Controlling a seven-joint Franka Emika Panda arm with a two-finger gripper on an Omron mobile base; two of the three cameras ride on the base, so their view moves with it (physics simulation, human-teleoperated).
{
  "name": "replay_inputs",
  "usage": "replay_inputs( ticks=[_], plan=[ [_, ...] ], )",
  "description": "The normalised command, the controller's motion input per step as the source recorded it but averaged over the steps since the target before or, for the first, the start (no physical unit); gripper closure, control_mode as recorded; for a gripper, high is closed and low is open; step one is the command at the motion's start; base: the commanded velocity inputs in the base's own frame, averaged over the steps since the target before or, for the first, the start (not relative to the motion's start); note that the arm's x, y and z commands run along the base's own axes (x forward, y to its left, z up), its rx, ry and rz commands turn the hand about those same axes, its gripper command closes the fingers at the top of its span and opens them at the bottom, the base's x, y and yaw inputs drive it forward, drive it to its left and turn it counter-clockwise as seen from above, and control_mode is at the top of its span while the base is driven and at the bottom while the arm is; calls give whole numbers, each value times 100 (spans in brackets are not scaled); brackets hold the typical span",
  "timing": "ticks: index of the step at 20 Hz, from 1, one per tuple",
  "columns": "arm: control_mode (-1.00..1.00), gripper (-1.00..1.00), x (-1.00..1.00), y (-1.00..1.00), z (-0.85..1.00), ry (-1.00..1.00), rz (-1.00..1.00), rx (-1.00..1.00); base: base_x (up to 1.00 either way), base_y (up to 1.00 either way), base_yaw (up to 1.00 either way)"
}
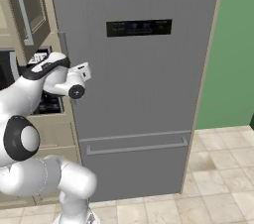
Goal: There is a bowl on the dining counter. Grab a lemon wedge from the fridge and place it in the bowl. Then get the liquor bottle and glass cup from the cabinet and place them next to the bowl.
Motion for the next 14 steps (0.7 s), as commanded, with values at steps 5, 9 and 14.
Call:
replay_inputs(
  ticks=[5,9,14],
  plan=[
    [-100,100,-4,-1,0,2,0,0,0,0,0],
    [-100,100,-64,-31,0,-1,0,0,0,0,0],
    [-100,100,-94,-54,3,0,0,0,0,0,0]
  ],
)
